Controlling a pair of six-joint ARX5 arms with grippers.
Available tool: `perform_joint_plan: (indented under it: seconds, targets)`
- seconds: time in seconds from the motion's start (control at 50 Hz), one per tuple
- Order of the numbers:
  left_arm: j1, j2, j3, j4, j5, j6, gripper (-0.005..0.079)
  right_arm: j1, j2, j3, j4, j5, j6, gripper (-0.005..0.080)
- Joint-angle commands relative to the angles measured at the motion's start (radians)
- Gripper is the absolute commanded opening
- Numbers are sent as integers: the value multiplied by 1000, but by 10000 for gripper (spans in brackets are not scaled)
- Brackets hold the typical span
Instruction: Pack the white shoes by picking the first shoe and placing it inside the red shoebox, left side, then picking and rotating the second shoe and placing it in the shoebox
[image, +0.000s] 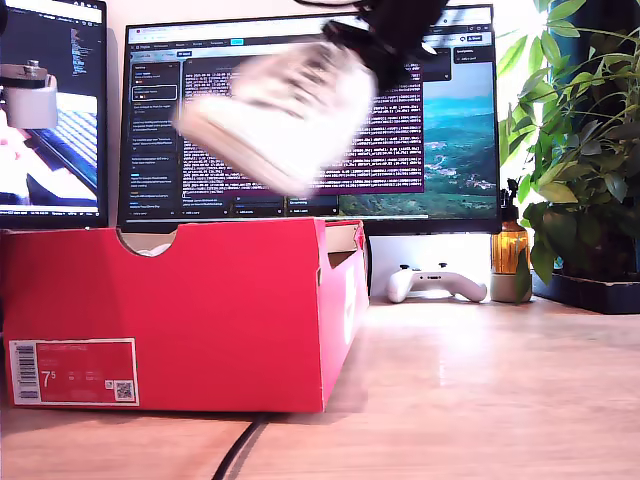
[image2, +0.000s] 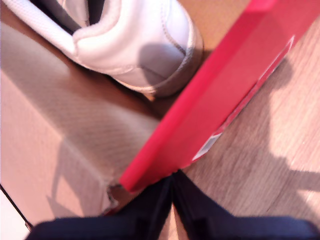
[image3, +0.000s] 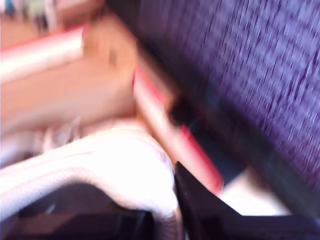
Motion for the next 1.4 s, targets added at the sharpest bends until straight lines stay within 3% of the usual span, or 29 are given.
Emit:
perform_joint_plan:
  seconds: [0.0, 0.74, 1.24, 1.38]
  targets:
    - [-1, 5, -10, 28, 10, -7, -17, 12, 1, 65, -6, -11, 16, -10]
    - [-1, 5, -10, 29, 16, -6, -17, 22, 201, 94, -84, -11, -40, -10]
    - [-1, 5, -10, 31, 17, -6, -17, 12, 244, 94, -1, -1, -139, -10]
    - [-1, 5, -10, 31, 17, -6, -17, 8, 244, 94, -35, 1, -140, -10]
